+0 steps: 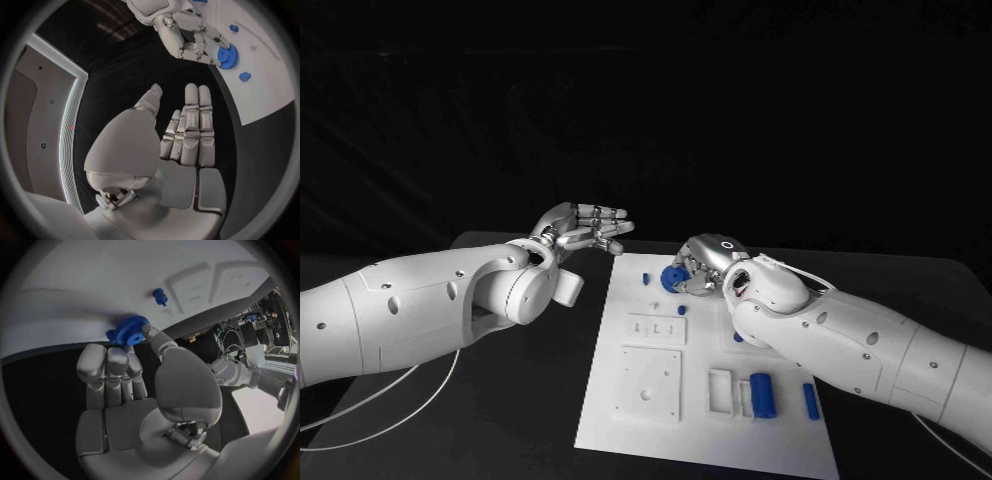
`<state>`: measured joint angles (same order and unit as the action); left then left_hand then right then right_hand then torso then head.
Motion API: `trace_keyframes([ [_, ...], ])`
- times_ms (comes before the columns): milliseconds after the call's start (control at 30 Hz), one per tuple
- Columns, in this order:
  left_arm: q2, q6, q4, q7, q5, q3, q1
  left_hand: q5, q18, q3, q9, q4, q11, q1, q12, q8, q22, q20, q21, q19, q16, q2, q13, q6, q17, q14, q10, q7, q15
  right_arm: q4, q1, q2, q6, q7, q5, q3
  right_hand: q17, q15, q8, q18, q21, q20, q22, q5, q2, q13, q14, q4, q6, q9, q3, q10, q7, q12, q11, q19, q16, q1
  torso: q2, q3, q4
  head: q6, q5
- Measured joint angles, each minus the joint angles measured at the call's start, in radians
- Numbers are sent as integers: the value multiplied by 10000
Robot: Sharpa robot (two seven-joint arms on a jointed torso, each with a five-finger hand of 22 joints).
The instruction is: Assemble the parts on the task board
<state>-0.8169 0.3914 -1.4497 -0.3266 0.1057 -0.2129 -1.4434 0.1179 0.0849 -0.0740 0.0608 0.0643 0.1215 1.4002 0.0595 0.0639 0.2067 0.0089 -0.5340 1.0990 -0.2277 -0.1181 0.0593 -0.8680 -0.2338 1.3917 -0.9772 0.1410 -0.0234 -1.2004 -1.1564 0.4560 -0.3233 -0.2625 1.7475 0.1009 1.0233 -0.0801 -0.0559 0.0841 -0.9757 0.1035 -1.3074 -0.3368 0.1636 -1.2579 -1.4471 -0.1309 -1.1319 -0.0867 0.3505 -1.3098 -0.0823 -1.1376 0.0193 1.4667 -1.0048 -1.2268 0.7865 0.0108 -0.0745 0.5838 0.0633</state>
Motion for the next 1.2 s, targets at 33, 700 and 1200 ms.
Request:
trace_keyframes([
  [33, 3, -1, 1, 0, 0, 0, 0, -21, 0, 0, 0, 0, 0, 0, 0, 0, 0, 0, 0, 0, 0, 0, 0, 0, 0, 0, 0, 0, 0, 15, 3, -12, 0, 0, 2, 1, 0, 0, 0, -1, 0, 0, 0, 0, 0, 7, 0, 0, 20, 1, 0, 2, -19, 0, -2, 0, 0, 0, 0, -1, 0, -2, 0],
  [700, 19, -17, 11, 1, 12, -3, 2, -26, 0, 0, 0, 0, 0, -1, 0, 0, -2, 0, 0, 0, 0, -1, 0, 0, 0, 0, 0, 0, 0, 366, 61, -230, 15, 9, 19, -2, -41, 1, -98, -2, 84, 0, 0, 193, 38, 115, 1, 124, 456, 168, -123, 107, -137, 120, -105, 0, 79, 42, 8, -5, -3, -56, -17],
  [1200, -7, -20, 3, 11, 19, -5, 2, -26, 0, 0, 0, 0, 0, -1, 0, 0, -4, 0, 0, 0, 0, -1, 0, 0, 0, 0, 0, 0, 0, 425, 66, -223, 120, 29, -72, -15, -78, 1, -106, -2, 118, -37, 0, 812, -20, 272, 1, 1405, 686, 171, -1563, 143, -152, 155, -140, -37, 116, 254, -4, 12, 18, -73, -32],
])
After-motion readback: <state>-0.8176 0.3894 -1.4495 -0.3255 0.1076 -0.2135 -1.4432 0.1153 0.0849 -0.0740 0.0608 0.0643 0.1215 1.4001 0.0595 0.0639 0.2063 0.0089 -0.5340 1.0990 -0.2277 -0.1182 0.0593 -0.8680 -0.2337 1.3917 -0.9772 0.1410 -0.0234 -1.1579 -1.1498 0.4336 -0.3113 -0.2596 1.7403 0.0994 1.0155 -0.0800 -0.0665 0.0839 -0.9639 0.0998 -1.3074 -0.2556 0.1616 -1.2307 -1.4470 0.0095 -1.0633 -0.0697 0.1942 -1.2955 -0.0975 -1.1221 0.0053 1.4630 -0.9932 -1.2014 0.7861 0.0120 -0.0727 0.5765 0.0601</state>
